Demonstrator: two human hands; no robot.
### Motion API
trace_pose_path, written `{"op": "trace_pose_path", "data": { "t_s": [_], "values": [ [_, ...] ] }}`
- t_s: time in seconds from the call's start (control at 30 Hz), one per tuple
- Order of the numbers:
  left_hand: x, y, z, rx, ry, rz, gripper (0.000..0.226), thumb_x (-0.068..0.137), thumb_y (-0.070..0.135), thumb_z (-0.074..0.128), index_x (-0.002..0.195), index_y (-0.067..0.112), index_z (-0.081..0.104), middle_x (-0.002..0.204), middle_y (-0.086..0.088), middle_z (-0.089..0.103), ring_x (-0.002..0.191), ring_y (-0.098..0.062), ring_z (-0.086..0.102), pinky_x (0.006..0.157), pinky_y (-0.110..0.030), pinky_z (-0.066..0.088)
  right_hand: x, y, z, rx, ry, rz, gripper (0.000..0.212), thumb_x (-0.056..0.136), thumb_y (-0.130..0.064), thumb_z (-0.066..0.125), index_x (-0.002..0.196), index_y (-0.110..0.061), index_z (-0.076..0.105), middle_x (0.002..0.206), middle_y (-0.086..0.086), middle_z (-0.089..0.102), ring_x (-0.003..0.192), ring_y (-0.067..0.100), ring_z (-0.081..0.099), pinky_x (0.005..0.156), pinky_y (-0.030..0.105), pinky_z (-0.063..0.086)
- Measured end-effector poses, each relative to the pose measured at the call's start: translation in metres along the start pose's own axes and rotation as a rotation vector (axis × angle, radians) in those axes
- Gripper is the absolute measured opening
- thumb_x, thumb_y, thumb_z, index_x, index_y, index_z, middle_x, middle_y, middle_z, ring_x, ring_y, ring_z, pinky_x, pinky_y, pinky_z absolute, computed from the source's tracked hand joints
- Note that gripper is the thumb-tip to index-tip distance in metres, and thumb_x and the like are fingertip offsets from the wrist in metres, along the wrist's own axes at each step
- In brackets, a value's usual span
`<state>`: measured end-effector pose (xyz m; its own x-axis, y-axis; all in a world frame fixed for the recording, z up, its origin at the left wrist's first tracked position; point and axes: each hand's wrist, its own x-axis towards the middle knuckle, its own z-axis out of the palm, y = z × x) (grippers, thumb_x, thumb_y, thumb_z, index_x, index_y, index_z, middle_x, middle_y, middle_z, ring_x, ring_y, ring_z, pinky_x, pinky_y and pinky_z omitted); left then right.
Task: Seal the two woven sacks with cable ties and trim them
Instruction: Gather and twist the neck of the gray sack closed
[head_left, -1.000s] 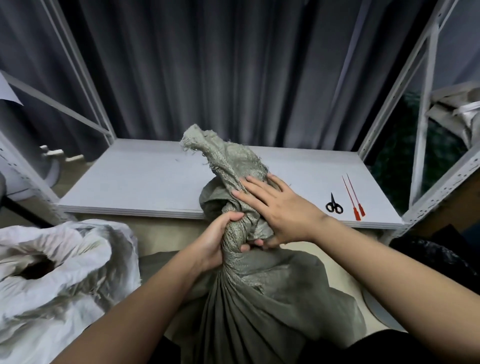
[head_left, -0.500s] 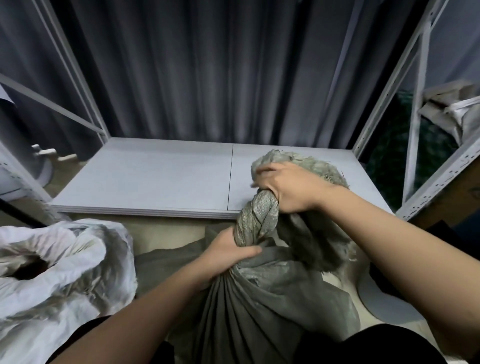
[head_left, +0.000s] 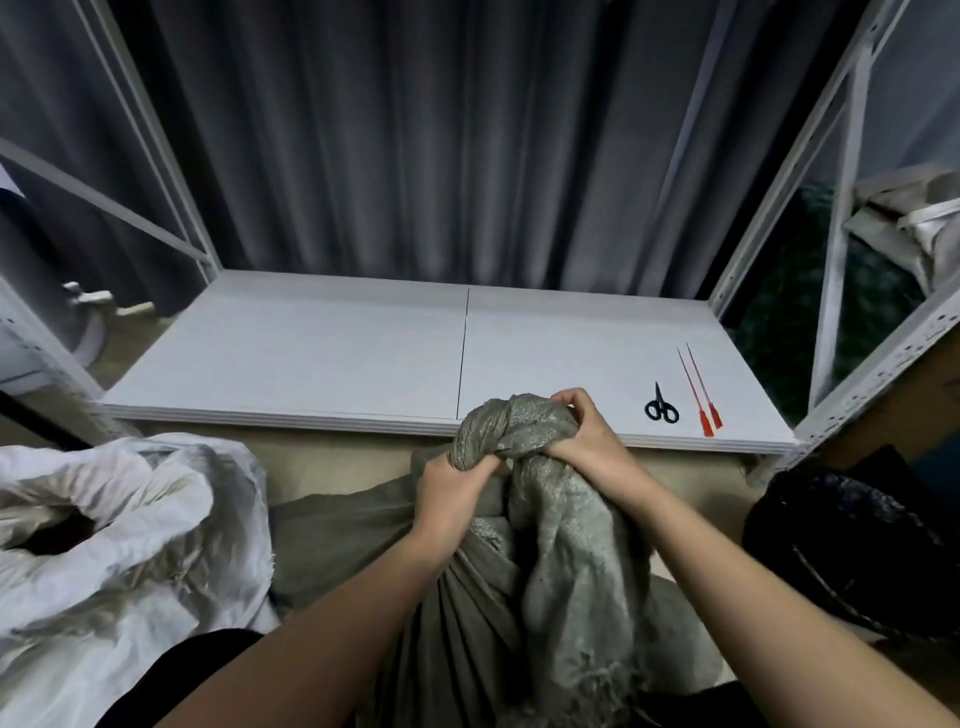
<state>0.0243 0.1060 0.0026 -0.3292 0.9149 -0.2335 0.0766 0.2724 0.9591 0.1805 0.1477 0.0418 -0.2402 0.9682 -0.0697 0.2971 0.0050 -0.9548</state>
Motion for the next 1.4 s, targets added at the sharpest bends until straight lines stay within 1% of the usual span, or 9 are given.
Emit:
{"op": "trace_pose_path", "data": {
  "t_s": [0.13,0.3,0.53,0.7,0.87,1.03,1.2,1.27,1.4],
  "values": [
    [0.007,0.005,0.0,-0.171,-0.031,-0.147,0.015,0.083,0.03,0.067,0.079,0.015,0.07,0.093,-0.01,0.072,0.095,-0.027,0.067,0.091,-0.04,0.05,-0.014,0.014,0.011,0.067,-0.003,-0.001,0.059,0.074,-0.002,0.077,0.121,-0.012,0.043,0.112,0.0,0.061,0.097,0.005,0.059,0.083,0.004,0.042],
    [0.02,-0.004,-0.004,-0.376,-0.125,-0.252,0.068,0.059,0.057,0.069,0.105,0.006,0.071,0.103,-0.015,0.073,0.099,-0.032,0.069,0.096,-0.052,0.05,-0.031,0.033,0.026,-0.087,-0.172,-0.026,0.103,0.069,-0.011,0.082,0.146,-0.022,0.014,0.136,-0.015,0.045,0.126,-0.003,0.045,0.105,0.008,0.03],
    [0.023,-0.012,-0.003,-0.414,-0.22,-0.343,0.08,0.054,0.06,0.072,0.115,0.009,0.065,0.109,-0.017,0.071,0.101,-0.034,0.068,0.096,-0.054,0.049,-0.027,0.027,0.039,-0.475,0.033,-0.107,0.058,0.086,-0.013,0.057,0.141,-0.023,0.039,0.12,0.01,0.065,0.112,0.028,0.06,0.086,0.029,0.045],
    [0.031,-0.022,-0.002,-0.392,-0.25,-0.373,0.083,0.056,0.061,0.073,0.12,0.009,0.061,0.111,-0.017,0.07,0.1,-0.035,0.068,0.095,-0.053,0.049,-0.023,0.03,0.048,-1.097,-0.059,-0.141,0.069,0.085,-0.033,0.057,0.144,-0.013,0.027,0.13,0.009,0.054,0.122,0.024,0.047,0.104,0.035,0.032],
    [0.014,0.001,-0.006,-0.455,-0.342,-0.366,0.079,0.063,0.053,0.072,0.121,0.001,0.06,0.117,-0.023,0.065,0.106,-0.035,0.065,0.096,-0.048,0.051,-0.026,0.035,0.049,-0.762,-0.218,-0.139,0.084,0.069,-0.059,0.043,0.142,-0.02,0.03,0.136,0.003,0.043,0.126,0.02,0.042,0.11,0.031,0.031],
    [0.001,0.016,-0.007,-0.471,-0.506,-0.342,0.045,0.094,0.037,0.041,0.109,0.002,0.066,0.103,-0.019,0.07,0.082,-0.024,0.07,0.068,-0.028,0.059,-0.034,0.029,0.05,-0.476,-0.237,-0.121,0.091,0.073,-0.062,0.067,0.146,-0.031,0.024,0.143,-0.008,0.035,0.131,0.009,0.033,0.111,0.026,0.027],
    [-0.011,0.02,-0.012,-0.296,-0.574,-0.275,0.041,0.087,0.032,0.046,0.11,0.004,0.064,0.104,-0.016,0.069,0.091,-0.023,0.067,0.09,-0.032,0.05,-0.032,0.047,0.069,-0.392,-0.159,-0.073,0.083,0.053,-0.074,0.068,0.126,-0.039,0.051,0.128,-0.011,0.06,0.121,0.011,0.051,0.105,0.042,0.04],
    [-0.007,0.012,-0.014,-0.083,-0.559,-0.216,0.075,0.067,0.047,0.066,0.129,0.01,0.05,0.123,-0.01,0.062,0.111,-0.022,0.06,0.104,-0.035,0.044,-0.031,0.051,0.069,-0.263,-0.193,-0.051,0.066,0.057,-0.055,0.075,0.117,-0.03,0.061,0.115,-0.006,0.068,0.111,0.011,0.061,0.1,0.043,0.047],
    [-0.003,-0.005,-0.003,0.422,-0.414,0.12,0.077,0.052,0.063,0.074,0.121,0.031,0.058,0.13,0.005,0.059,0.125,-0.014,0.05,0.113,-0.038,0.032,-0.024,0.042,0.07,-0.266,-0.022,-0.074,0.04,0.071,-0.056,0.046,0.097,-0.034,0.068,0.112,0.005,0.069,0.107,0.023,0.062,0.099,0.042,0.047]
  ]
}}
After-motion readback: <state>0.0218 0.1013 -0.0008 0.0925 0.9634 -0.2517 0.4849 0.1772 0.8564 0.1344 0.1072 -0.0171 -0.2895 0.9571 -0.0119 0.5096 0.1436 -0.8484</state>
